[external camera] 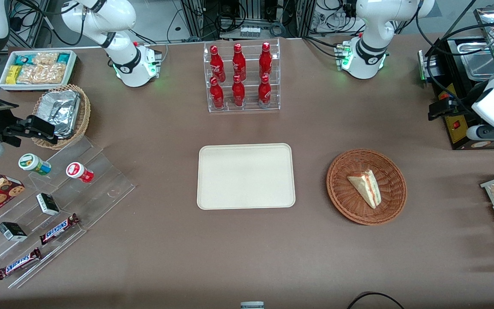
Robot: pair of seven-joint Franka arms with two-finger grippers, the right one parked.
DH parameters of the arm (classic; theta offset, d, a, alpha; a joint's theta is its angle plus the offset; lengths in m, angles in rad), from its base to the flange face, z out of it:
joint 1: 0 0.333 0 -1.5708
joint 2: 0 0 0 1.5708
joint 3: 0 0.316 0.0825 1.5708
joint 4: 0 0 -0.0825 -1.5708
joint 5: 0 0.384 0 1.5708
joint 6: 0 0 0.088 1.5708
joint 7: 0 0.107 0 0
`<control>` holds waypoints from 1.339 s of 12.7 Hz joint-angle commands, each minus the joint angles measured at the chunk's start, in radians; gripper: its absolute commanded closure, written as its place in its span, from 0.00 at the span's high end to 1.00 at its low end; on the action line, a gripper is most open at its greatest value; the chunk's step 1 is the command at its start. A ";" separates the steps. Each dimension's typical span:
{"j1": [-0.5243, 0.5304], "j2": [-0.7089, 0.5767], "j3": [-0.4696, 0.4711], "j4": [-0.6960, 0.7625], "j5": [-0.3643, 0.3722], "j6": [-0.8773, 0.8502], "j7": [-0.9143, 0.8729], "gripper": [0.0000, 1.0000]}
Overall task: Place sandwich from basket to tray
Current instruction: 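Lower the open left gripper over the wrapped sandwich in the basket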
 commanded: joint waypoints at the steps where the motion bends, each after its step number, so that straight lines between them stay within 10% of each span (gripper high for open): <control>1: -0.005 0.018 -0.004 0.039 -0.001 -0.020 0.020 1.00; 17: -0.030 0.202 -0.005 -0.247 0.030 0.465 -0.535 1.00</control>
